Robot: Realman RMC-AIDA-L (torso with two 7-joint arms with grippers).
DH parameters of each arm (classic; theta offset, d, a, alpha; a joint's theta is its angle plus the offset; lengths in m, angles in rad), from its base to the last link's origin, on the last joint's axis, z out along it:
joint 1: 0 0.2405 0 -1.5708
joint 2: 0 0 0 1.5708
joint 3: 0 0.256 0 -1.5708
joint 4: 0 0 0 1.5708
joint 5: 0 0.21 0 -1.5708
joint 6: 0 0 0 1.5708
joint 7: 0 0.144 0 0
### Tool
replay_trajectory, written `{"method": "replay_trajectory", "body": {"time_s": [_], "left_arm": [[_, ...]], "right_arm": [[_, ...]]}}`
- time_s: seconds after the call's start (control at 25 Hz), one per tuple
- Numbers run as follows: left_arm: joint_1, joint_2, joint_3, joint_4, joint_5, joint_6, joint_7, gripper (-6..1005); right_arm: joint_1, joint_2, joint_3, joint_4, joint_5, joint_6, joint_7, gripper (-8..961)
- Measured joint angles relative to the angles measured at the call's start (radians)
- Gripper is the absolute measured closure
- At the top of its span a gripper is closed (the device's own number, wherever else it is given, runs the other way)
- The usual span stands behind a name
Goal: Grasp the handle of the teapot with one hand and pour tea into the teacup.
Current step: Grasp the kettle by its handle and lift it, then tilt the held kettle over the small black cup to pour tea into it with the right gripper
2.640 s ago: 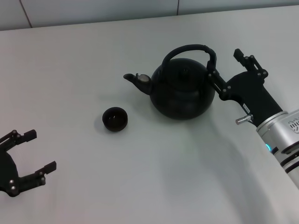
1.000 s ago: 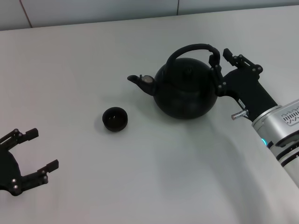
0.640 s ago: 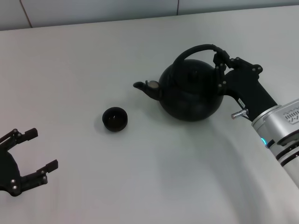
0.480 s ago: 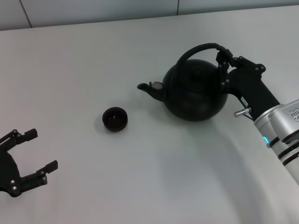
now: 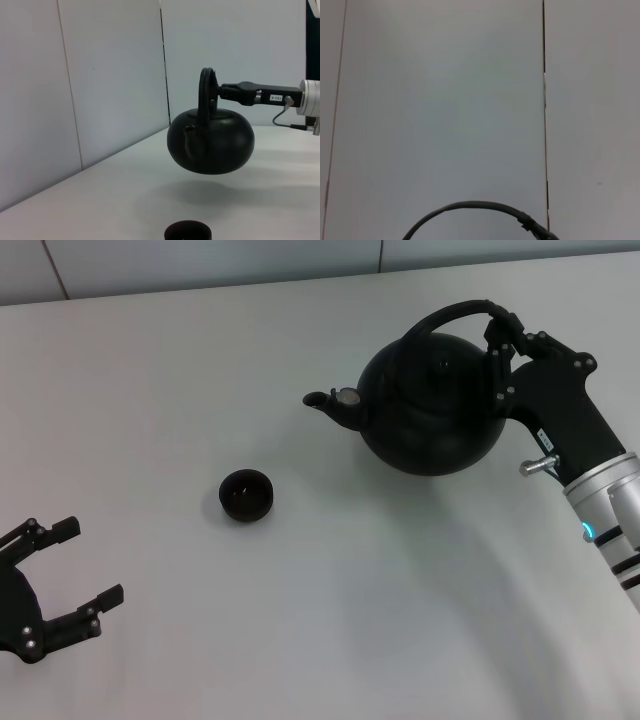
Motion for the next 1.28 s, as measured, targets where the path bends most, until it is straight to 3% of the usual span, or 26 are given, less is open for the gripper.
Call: {"method": "replay_trajectory", "body": {"time_s": [1.28], "left_arm": [[-0.002,-0.002,0.000,0.000,-0.001,0.015,0.001,138]], "right_arm": [[0.151,-0.001,-0.017,-0.105,-0.166,0.086,0.093,864]]}}
